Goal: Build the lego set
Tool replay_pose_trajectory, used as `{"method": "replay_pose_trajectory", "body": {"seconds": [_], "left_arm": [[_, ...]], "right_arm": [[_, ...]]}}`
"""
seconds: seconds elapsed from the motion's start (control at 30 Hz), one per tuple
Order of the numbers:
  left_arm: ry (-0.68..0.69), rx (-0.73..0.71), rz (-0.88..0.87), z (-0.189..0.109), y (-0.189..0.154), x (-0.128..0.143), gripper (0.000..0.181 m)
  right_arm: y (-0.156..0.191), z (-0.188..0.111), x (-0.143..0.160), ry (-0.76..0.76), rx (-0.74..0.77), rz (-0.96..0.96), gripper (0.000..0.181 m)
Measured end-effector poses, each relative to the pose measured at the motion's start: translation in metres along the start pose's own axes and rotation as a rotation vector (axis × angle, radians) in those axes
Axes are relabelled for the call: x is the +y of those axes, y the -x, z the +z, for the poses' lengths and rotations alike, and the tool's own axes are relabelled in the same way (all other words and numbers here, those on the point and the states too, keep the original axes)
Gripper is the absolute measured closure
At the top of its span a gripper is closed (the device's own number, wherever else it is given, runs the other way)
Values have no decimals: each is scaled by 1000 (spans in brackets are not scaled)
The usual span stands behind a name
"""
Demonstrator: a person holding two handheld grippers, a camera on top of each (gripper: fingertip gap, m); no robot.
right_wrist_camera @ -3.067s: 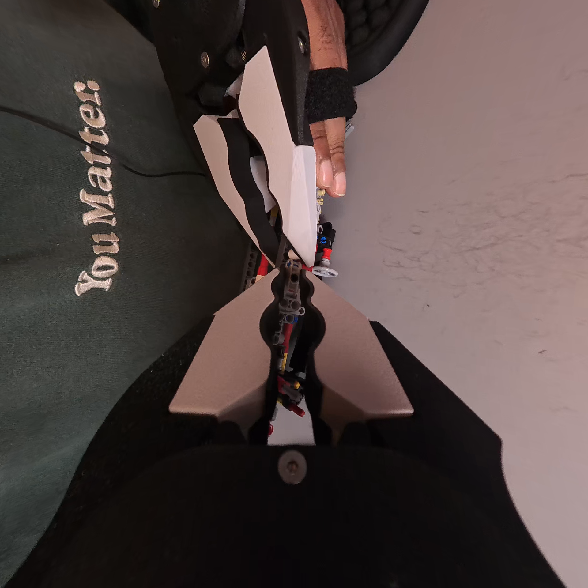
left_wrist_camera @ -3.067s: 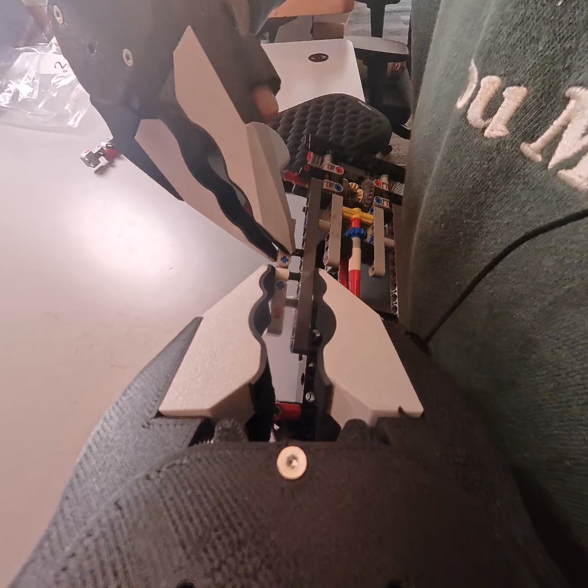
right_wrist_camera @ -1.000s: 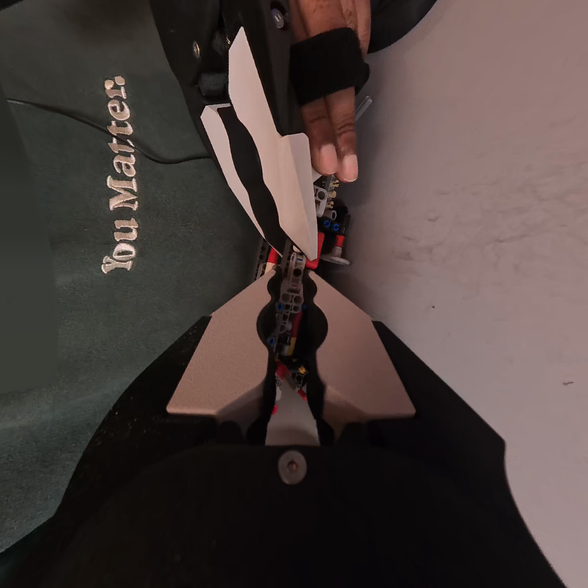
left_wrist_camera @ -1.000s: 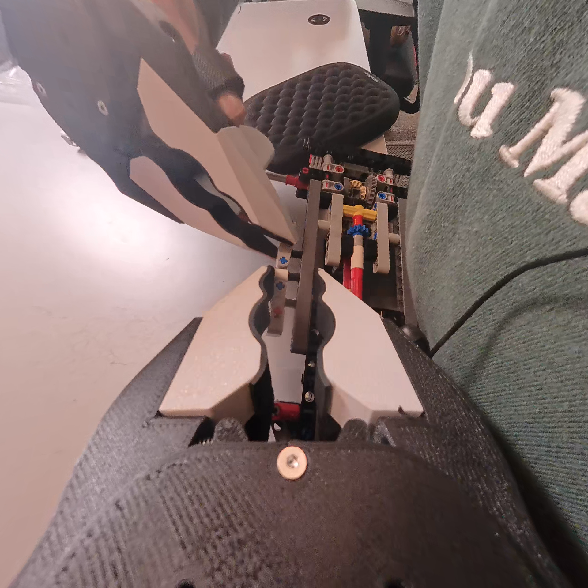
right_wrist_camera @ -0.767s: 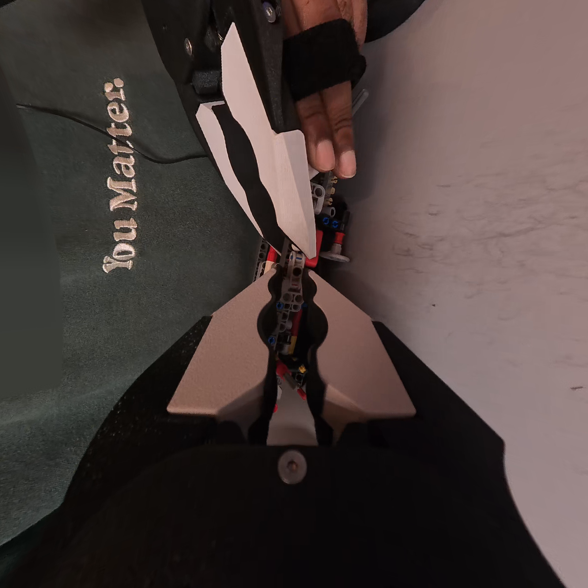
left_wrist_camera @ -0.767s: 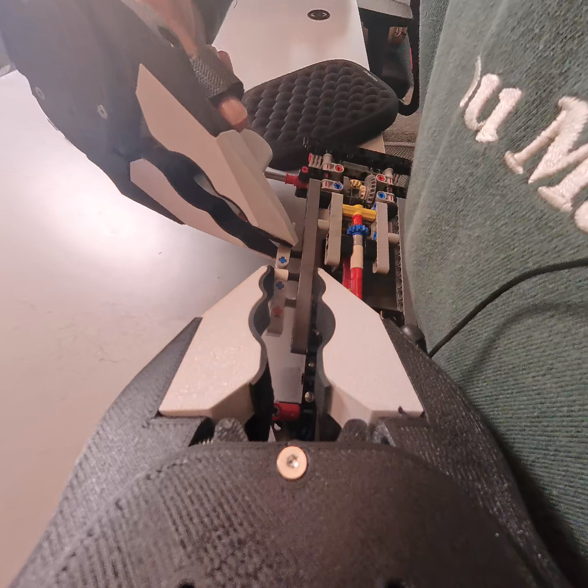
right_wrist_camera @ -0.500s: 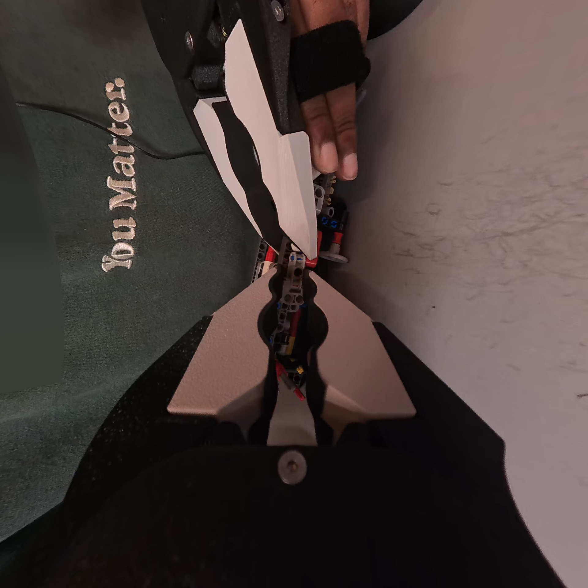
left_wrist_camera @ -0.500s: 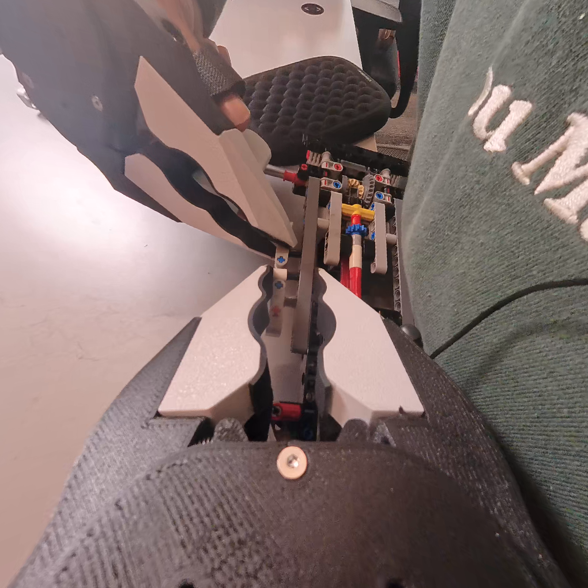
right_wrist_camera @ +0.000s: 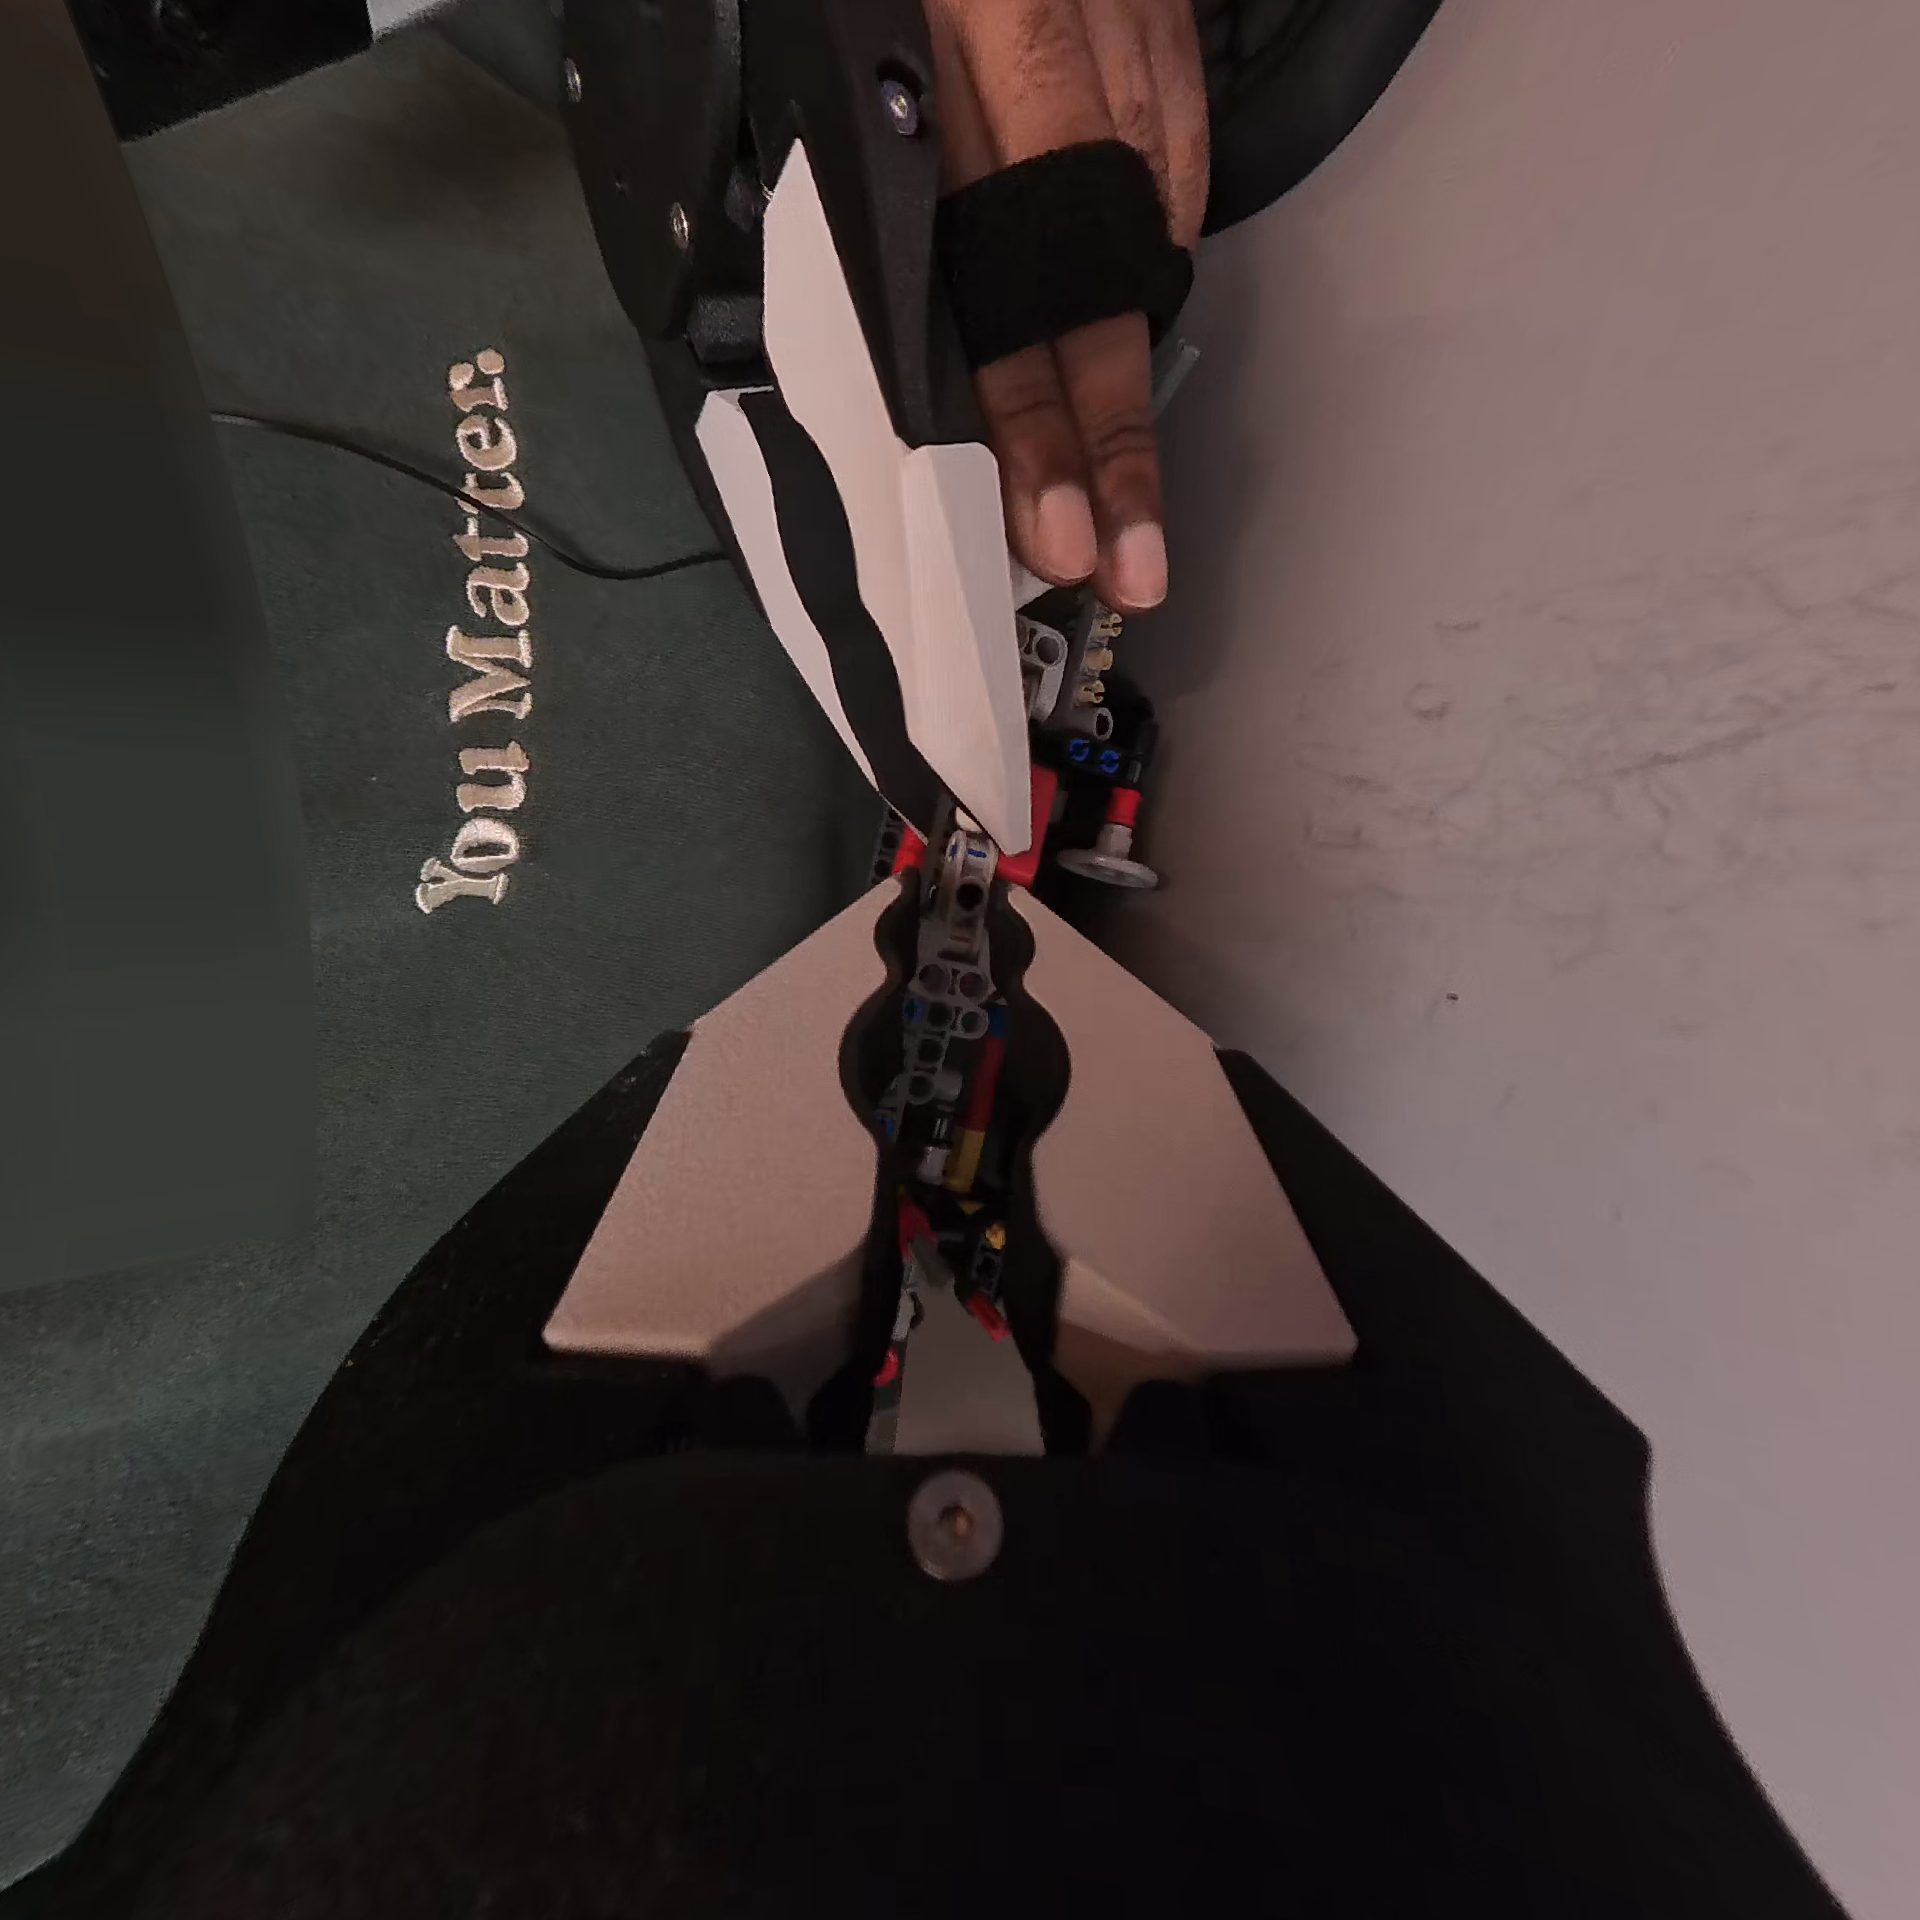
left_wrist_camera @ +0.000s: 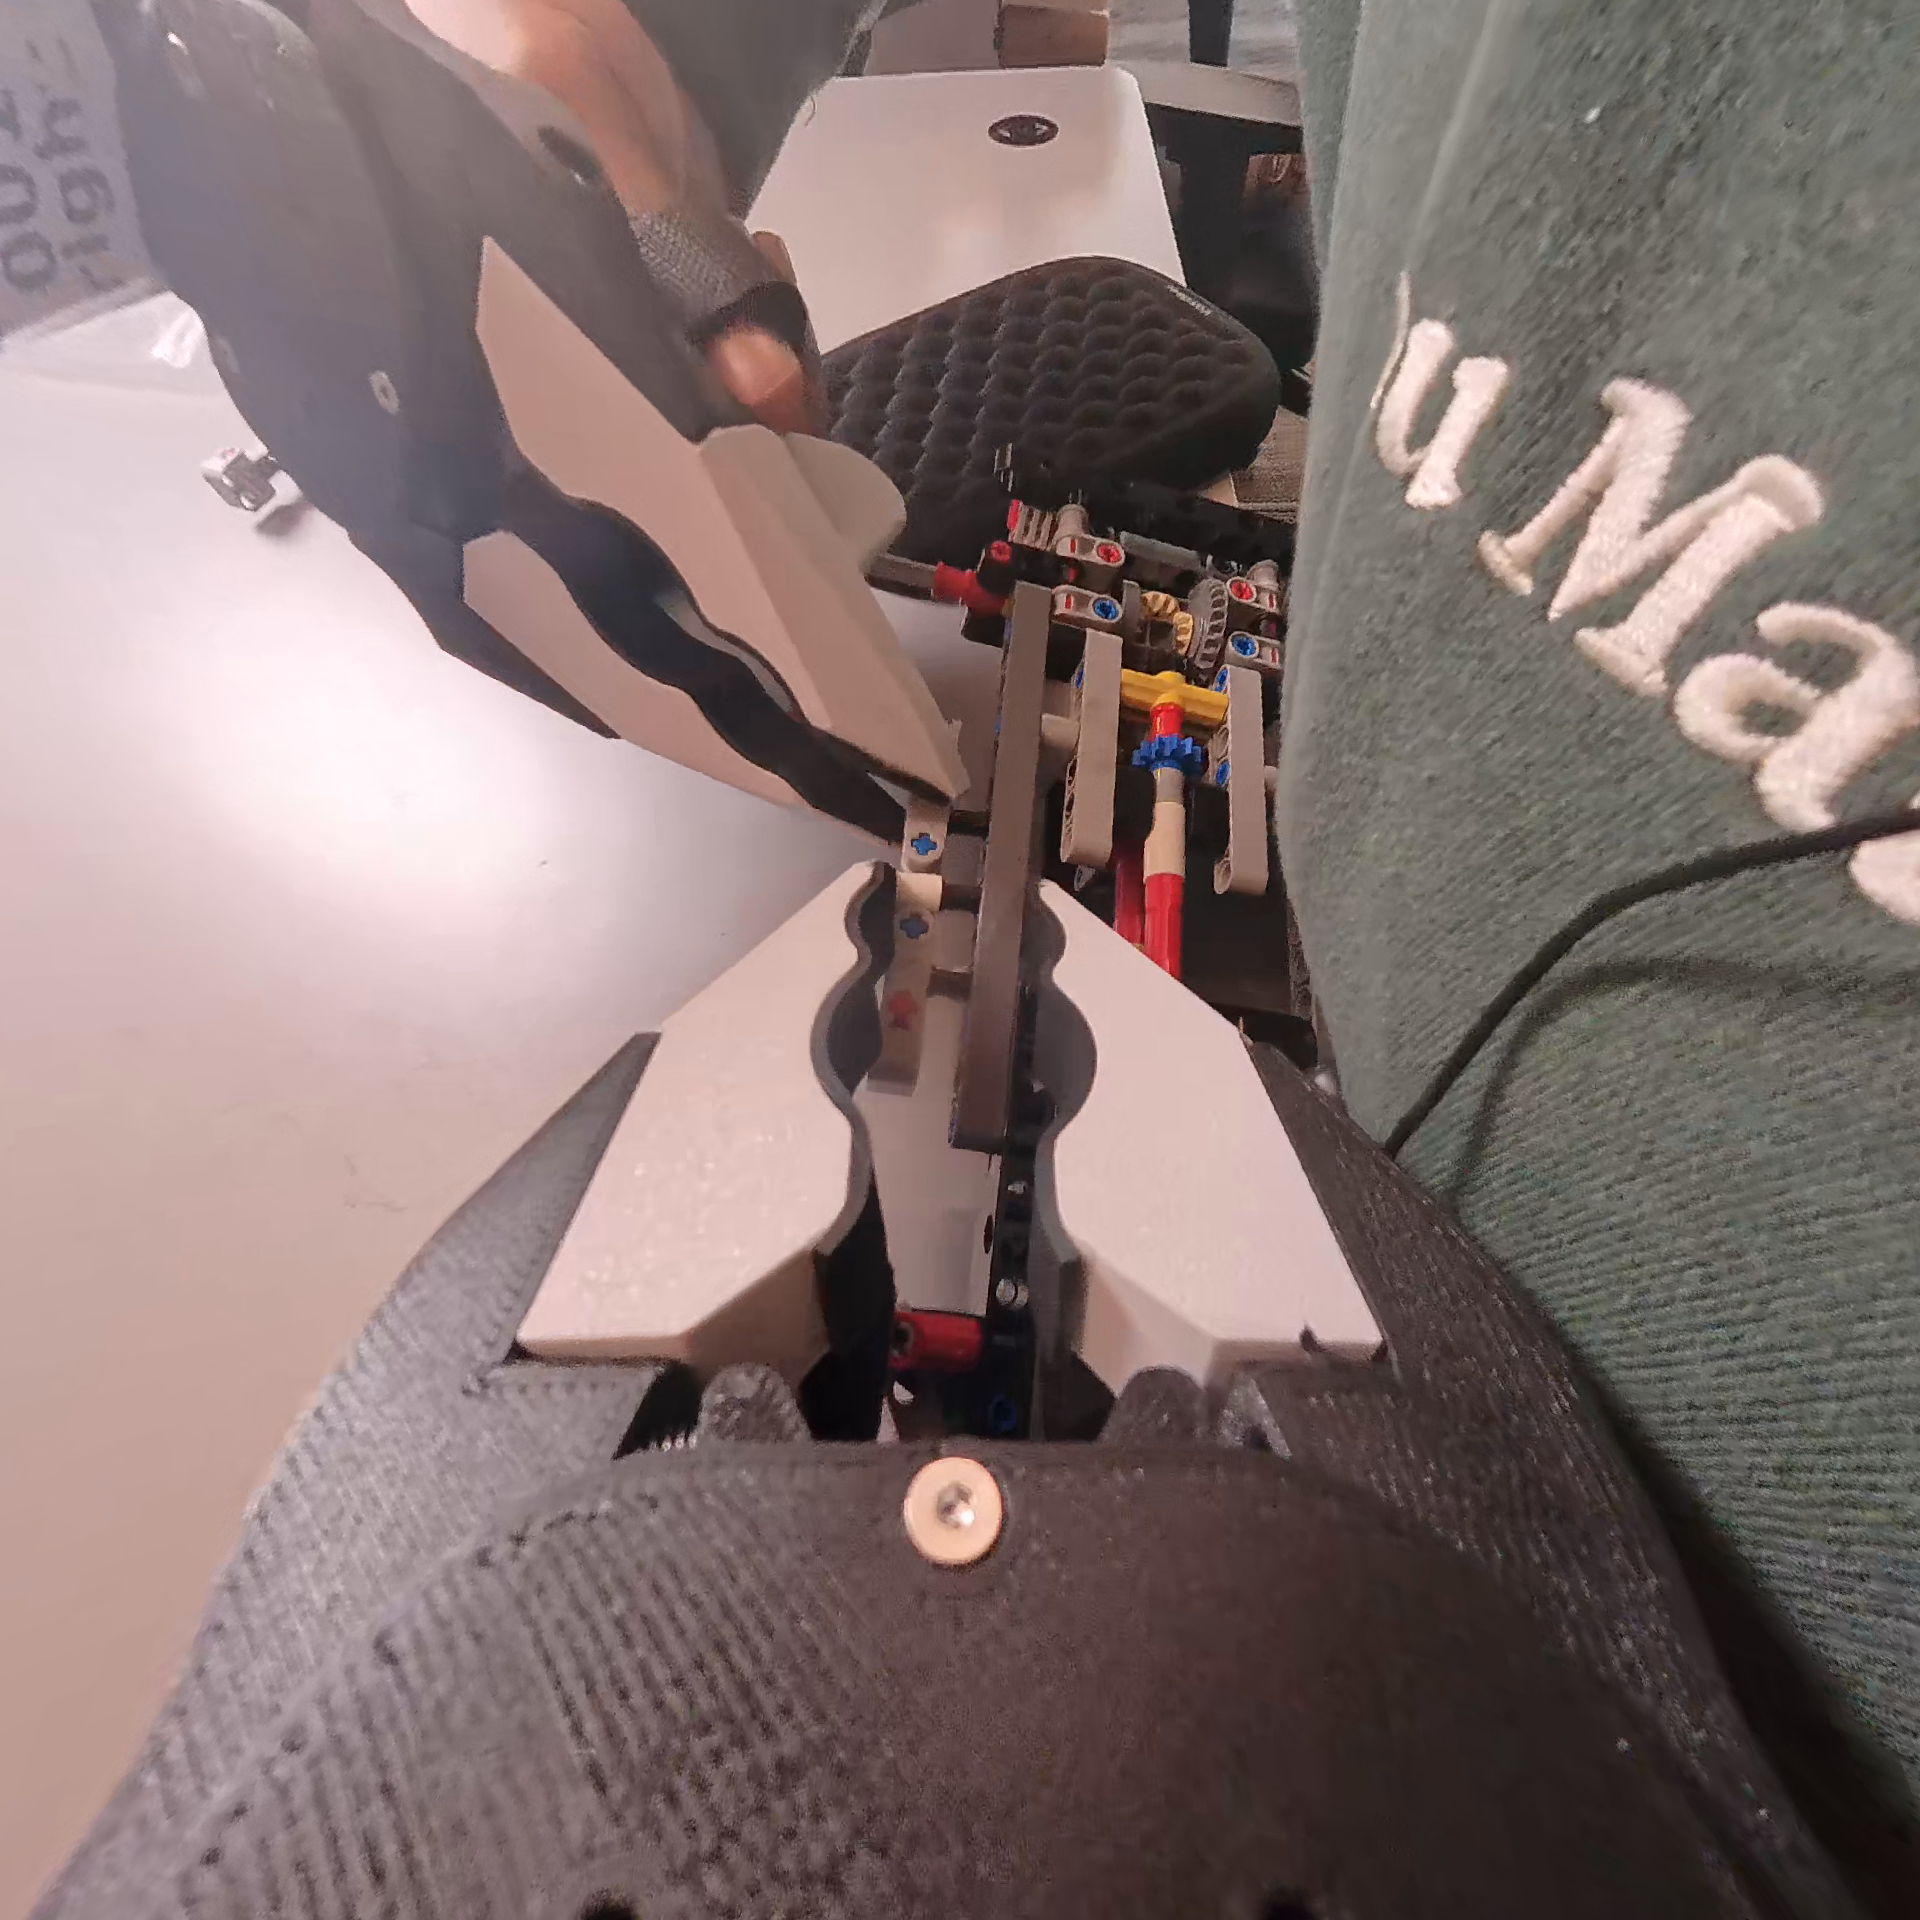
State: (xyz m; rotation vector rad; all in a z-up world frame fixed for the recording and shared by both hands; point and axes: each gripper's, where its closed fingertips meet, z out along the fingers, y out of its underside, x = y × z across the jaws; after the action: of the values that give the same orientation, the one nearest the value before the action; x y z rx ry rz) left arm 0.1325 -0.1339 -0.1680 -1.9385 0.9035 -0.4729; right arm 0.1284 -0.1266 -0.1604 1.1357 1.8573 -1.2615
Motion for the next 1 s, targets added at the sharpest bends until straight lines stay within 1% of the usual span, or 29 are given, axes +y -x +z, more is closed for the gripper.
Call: {"method": "replay_pose_trajectory", "body": {"seconds": [0.13,0.23,0.37,0.47,0.57,0.7,0.87,1.0], "left_arm": [[-18,-3,18,-1,0,-1,158],[-28,-7,27,-1,0,-2,158],[-30,-7,37,-1,0,-3,158],[-47,-16,54,-2,-1,-4,158],[-41,-44,93,-1,0,-4,159],[-18,-56,113,2,3,-1,160],[-36,-21,67,2,0,-3,160],[-18,-3,26,3,0,-2,160]], "right_arm": [[1,-3,3,2,-39,30,165],[3,-4,5,6,-69,42,166],[4,-3,5,22,-60,9,167],[7,-2,5,31,-30,-41,167],[4,-3,6,70,43,-104,167],[-3,-3,9,114,112,-125,167],[2,0,9,101,45,-88,167],[2,2,10,95,1,-41,167]]}}
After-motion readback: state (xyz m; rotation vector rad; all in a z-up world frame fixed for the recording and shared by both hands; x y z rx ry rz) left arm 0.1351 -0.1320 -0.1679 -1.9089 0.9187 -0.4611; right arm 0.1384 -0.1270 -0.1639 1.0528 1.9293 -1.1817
